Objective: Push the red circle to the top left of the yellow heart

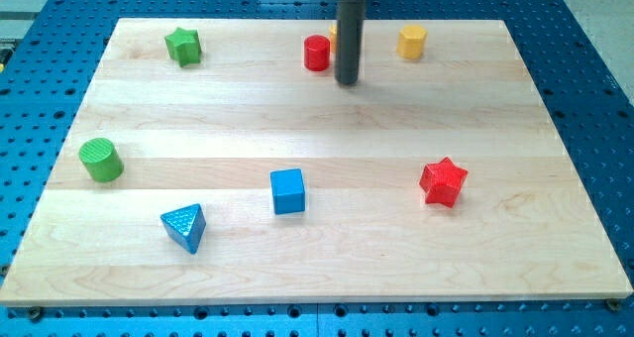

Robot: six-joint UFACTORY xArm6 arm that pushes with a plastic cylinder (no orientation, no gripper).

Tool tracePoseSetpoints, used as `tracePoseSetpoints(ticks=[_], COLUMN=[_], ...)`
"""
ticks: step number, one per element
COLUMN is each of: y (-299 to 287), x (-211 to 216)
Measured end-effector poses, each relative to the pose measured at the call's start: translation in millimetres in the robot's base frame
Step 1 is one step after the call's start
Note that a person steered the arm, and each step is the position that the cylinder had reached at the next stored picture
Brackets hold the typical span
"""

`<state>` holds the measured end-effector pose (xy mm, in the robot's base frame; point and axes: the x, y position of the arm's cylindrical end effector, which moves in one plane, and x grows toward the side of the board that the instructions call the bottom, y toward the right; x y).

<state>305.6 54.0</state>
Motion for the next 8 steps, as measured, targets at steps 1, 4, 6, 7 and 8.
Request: tracePoseSetpoints(ticks=[1,4,6,7,8], y=[-35.5,-74.8,-106.4,-109.1,-103.8], x=[-21.4,-10.9,-40.5,-20.8,-3.5])
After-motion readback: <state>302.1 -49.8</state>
